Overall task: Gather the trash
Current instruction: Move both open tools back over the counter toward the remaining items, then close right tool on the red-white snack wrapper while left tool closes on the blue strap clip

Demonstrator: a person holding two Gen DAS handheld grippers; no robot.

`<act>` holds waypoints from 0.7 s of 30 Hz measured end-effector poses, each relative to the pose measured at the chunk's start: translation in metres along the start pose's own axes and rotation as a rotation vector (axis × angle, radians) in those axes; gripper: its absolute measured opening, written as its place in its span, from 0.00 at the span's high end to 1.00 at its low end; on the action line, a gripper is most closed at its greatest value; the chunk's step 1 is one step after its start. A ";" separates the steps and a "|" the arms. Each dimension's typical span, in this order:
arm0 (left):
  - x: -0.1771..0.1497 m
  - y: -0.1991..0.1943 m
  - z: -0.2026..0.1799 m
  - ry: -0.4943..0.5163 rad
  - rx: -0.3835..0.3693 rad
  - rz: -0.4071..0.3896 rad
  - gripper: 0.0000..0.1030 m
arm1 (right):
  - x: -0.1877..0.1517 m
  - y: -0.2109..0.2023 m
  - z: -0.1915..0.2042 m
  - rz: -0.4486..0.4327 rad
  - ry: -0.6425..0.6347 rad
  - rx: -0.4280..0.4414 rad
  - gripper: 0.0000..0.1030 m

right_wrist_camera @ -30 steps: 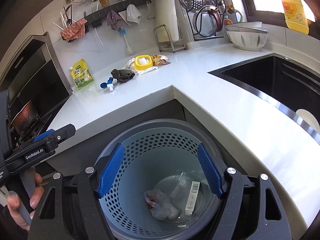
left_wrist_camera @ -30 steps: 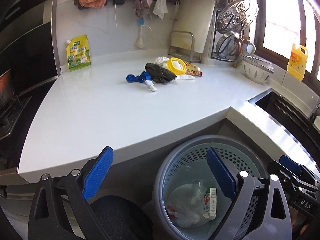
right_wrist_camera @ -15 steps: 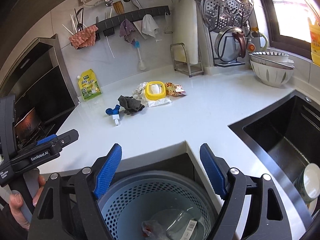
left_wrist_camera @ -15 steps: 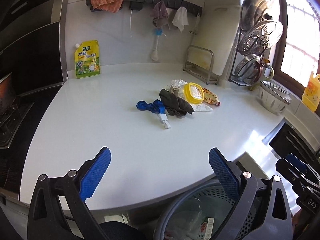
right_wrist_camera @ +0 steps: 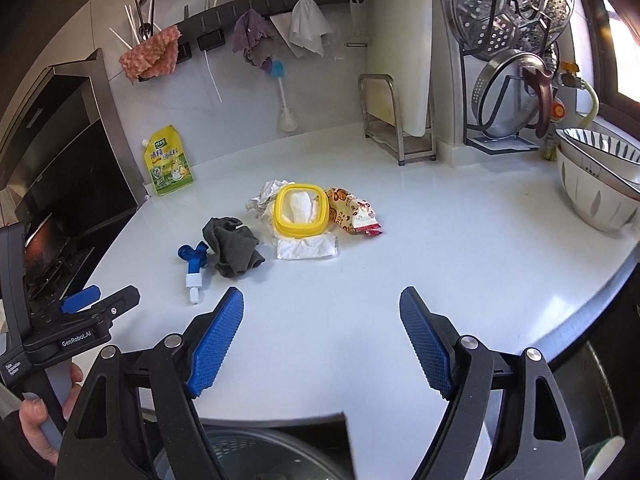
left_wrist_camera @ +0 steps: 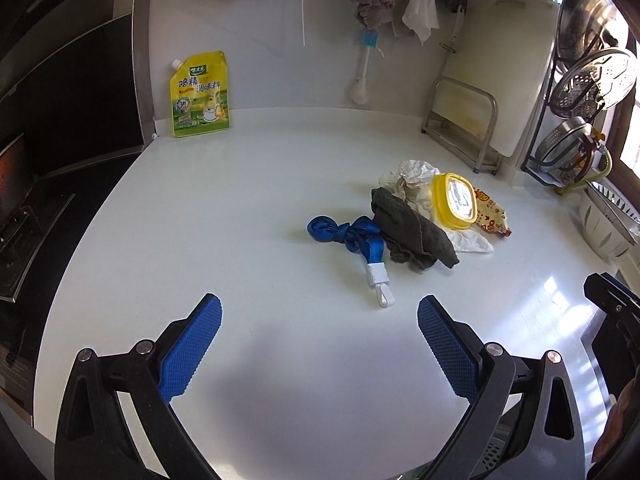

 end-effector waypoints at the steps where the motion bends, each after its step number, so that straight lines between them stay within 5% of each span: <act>1: 0.001 0.004 0.000 -0.006 0.006 0.005 0.06 | 0.004 0.008 -0.004 0.004 -0.007 0.003 0.25; 21: 0.004 0.052 -0.004 -0.059 0.074 0.063 0.06 | 0.043 0.147 -0.054 0.143 -0.024 0.051 0.25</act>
Point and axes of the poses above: each gripper's, at about its wrist camera, not at the fingertips, and y roughly the way its jaws point, z to its left, x to its top, the point moved 6 cm from there along y, roughly the way its jaws point, and after that the axes turned 11 degrees about -y, right-handed, at the moved point
